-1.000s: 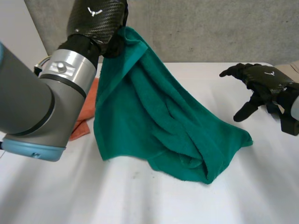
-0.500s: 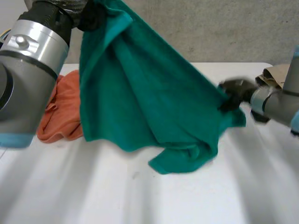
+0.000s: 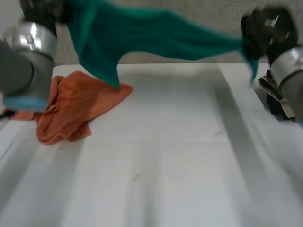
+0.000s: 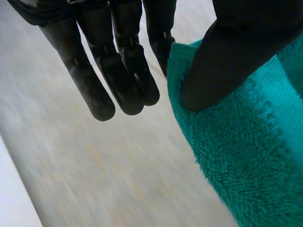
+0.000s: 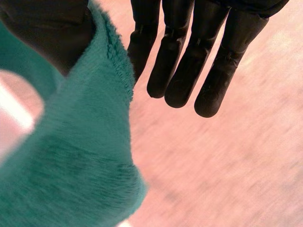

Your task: Fold the laundry.

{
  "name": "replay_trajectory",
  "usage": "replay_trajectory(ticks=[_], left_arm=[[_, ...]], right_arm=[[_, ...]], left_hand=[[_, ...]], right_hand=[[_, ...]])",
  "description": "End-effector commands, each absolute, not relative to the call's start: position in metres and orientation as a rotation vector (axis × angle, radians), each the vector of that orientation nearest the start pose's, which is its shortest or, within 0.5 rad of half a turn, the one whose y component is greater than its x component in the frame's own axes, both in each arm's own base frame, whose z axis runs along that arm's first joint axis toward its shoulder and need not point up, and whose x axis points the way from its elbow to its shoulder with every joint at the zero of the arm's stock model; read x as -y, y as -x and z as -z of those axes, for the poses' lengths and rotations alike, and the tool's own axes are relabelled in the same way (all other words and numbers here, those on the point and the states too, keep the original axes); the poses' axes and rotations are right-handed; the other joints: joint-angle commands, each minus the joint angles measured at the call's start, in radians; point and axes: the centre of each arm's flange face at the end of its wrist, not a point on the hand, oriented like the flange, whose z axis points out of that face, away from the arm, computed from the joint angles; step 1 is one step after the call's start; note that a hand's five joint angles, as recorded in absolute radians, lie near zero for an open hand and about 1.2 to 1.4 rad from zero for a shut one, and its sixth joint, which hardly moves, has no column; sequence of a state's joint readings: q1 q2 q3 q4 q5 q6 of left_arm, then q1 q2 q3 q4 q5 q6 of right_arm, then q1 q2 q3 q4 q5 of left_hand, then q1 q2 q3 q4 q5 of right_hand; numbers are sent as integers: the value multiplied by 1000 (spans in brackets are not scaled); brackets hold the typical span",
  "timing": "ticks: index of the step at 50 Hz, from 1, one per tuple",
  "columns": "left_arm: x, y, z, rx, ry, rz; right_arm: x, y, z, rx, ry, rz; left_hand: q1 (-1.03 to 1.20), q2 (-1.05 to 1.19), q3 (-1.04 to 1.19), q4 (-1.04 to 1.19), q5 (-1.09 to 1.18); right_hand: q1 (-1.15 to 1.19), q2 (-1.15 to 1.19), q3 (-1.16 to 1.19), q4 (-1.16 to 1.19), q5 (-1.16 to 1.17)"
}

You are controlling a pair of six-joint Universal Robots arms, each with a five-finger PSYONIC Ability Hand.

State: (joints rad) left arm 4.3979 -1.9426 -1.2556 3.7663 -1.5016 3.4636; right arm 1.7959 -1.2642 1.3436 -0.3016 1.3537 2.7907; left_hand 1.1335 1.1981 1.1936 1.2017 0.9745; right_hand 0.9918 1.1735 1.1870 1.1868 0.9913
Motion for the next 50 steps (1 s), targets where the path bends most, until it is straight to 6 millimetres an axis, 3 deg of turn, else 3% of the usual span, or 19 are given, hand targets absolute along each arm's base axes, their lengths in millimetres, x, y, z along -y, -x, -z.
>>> replay_trajectory(ticks=[1, 3, 5, 10, 12, 16, 21, 27, 32, 45, 46, 50], left_arm=[[323, 249, -230, -1851, -726, 2490], [317, 248, -218, -1885, -754, 2466], [313, 246, -205, -1921, -779, 2434], [316, 238, -198, -1950, -764, 2399], [315, 238, -198, -1951, -765, 2396], [314, 238, -202, -1941, -761, 2406], [312, 238, -209, -1921, -755, 2420], [308, 236, -207, -1975, -769, 2376], [302, 234, -199, -2063, -788, 2304], [310, 227, -202, -2050, -756, 2294], [310, 227, -202, -2051, -757, 2292], [310, 227, -201, -2057, -758, 2284]], right_arm=[[326, -232, -214, -2034, 905, 2079], [325, -233, -192, -2082, 931, 1996], [325, -234, -171, -2135, 925, 1910], [327, -230, -148, -2214, 862, 1805], [333, -219, -139, -2278, 764, 1741], [341, -205, -136, -2334, 542, 1648], [346, -193, -137, -2381, 352, 1556], [346, -183, -140, -2424, 324, 1536], [336, -184, -133, -2462, 447, 1502], [325, -183, -126, -2507, 692, 1473], [324, -184, -126, -2504, 695, 1470], [324, -183, -124, -2502, 697, 1475]], left_hand=[[263, 198, 203, 195, 247], [263, 198, 203, 195, 247], [263, 198, 203, 195, 247], [263, 198, 203, 195, 247], [263, 198, 203, 195, 247], [263, 198, 203, 195, 247], [263, 198, 203, 195, 247], [263, 198, 203, 195, 247], [263, 198, 203, 195, 247], [263, 198, 203, 195, 247], [263, 198, 203, 195, 247], [263, 198, 203, 195, 247]], right_hand=[[404, 223, 209, 209, 230], [404, 223, 209, 209, 230], [196, 14, 1, 1, 22], [-348, -530, -543, -543, -522], [-544, -726, -740, -739, -718], [-610, -792, -805, -805, -784], [-584, -766, -779, -779, -758], [-422, -604, -618, -617, -596], [-420, -601, -615, -614, -593], [-297, -478, -492, -491, -470], [-258, -440, -454, -453, -432], [403, 221, 208, 208, 229]])
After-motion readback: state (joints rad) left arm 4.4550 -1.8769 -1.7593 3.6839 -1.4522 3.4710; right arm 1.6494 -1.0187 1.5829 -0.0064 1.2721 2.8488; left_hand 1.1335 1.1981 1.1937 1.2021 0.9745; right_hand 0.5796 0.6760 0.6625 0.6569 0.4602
